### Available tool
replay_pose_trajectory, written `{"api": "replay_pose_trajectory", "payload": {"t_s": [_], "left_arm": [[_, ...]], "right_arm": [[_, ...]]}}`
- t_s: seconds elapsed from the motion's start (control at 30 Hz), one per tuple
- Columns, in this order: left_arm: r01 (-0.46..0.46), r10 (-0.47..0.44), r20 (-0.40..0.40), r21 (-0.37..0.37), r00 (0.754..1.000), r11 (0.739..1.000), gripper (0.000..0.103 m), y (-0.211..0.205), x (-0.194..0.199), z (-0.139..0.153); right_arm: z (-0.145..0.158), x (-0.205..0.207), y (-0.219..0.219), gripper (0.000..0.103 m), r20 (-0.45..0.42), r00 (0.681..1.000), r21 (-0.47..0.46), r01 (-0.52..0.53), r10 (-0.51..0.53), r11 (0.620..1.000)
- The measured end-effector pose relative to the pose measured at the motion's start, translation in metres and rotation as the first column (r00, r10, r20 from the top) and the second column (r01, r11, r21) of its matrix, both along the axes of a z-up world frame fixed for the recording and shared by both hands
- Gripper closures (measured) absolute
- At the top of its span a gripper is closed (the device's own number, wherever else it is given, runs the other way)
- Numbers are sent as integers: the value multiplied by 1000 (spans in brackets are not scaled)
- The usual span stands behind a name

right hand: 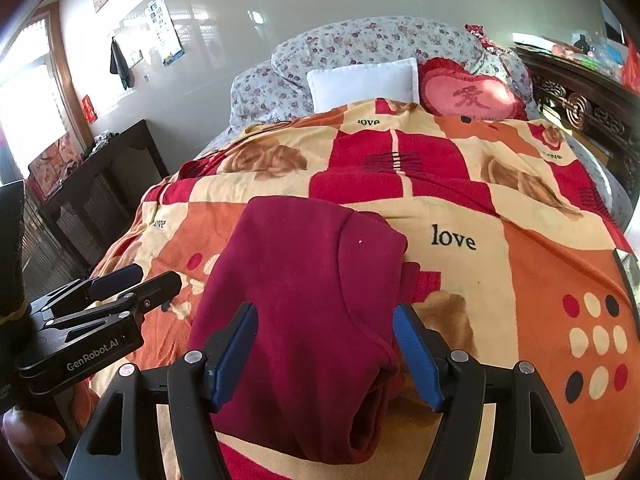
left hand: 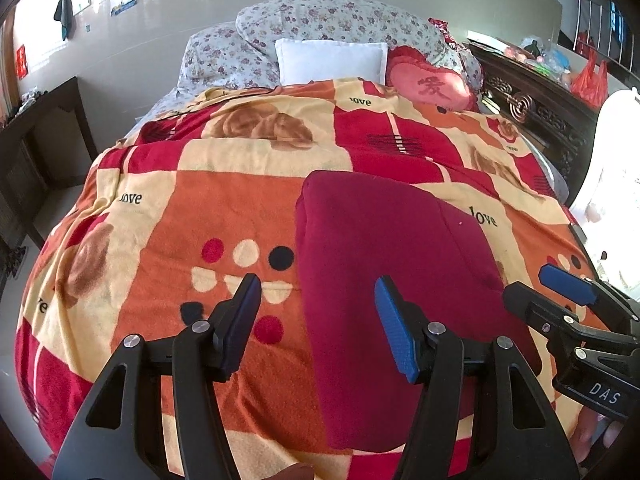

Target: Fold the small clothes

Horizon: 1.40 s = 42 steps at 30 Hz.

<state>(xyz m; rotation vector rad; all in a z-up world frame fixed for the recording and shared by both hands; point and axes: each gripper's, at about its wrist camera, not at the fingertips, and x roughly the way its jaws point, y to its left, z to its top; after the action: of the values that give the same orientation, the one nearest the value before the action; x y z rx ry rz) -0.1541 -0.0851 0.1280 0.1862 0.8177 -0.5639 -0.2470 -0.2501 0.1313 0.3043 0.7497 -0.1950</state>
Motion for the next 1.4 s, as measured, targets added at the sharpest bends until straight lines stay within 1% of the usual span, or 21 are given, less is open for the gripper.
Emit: {"api": "replay_pose_trajectory", "payload": {"t_s": [0.73,1.4], "left_arm": [[10,-10,-11,29,1000,1000,44,-4,4,-9],[11,-10,-31,28,999,1000,44,-4,10,-15]], "right_arm": [[-7,6,3,35,-20,1000,18,-4,5,1000],[-11,11,5,35,-38,999,19,-8,9,1000]]}}
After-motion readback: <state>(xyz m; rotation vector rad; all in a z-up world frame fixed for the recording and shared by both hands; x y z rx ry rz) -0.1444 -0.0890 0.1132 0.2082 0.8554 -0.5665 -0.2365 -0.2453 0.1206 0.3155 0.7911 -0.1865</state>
